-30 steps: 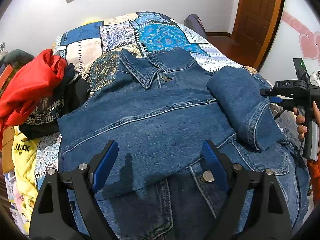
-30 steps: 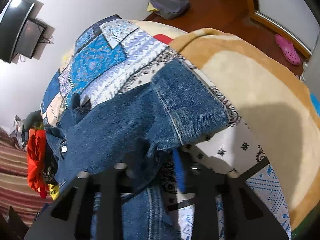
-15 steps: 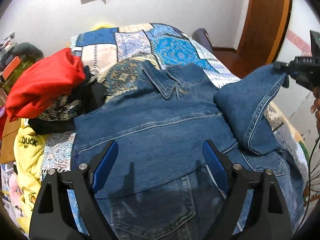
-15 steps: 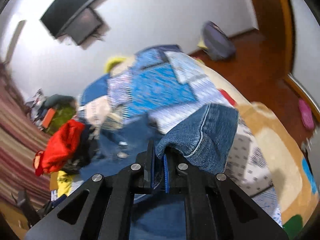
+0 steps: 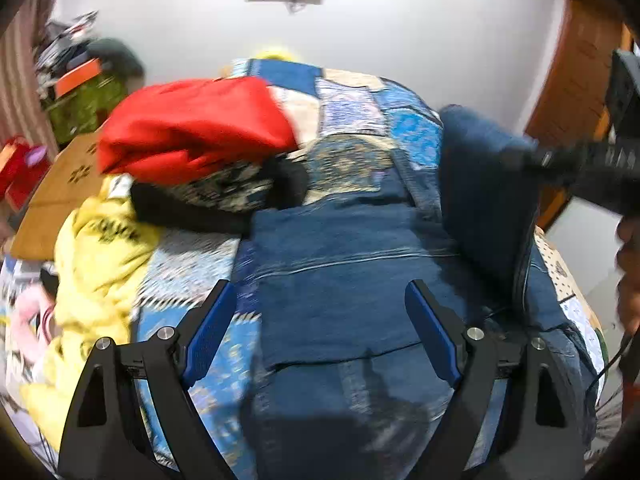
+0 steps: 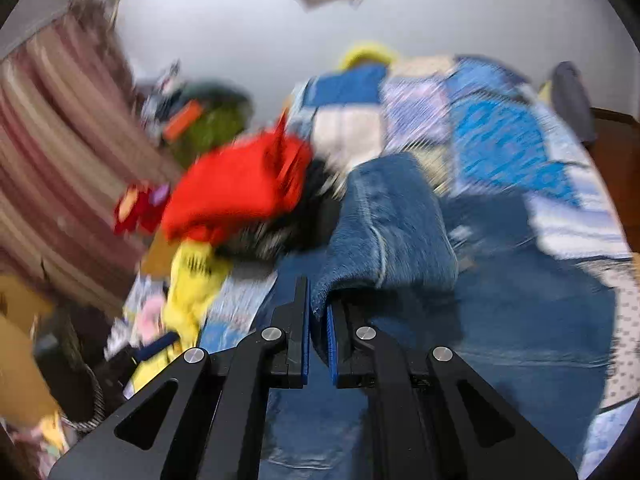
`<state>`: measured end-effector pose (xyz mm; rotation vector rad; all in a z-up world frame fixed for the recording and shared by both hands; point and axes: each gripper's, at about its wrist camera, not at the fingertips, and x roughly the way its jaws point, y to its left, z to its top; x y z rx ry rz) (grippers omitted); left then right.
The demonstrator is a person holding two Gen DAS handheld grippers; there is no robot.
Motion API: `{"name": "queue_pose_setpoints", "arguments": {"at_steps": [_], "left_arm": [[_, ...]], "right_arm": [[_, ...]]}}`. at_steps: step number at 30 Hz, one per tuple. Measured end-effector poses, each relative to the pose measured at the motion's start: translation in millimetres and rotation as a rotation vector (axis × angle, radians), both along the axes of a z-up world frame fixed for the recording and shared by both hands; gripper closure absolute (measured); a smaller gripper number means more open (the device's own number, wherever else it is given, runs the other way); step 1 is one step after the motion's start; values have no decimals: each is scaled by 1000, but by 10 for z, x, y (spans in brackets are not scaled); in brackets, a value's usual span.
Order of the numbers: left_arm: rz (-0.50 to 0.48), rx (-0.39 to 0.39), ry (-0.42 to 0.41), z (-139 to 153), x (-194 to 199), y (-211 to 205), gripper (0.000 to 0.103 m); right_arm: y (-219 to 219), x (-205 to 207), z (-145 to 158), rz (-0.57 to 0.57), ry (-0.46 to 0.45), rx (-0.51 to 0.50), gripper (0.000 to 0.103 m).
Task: Fold large clothes
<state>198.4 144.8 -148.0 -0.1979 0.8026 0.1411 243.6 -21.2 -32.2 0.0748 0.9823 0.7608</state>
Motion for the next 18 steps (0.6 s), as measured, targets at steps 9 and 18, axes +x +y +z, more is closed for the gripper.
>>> {"name": "queue_pose_setpoints", "arguments": {"at_steps": [9,18], "left_arm": [[143,-82,34,-220,-413,543,17],[173,-210,59,-373,-467,659,17]], "right_arm": [[770,-350,-964,217,165,-303,91],[752,-440,-827,272,234,-312,64]]}}
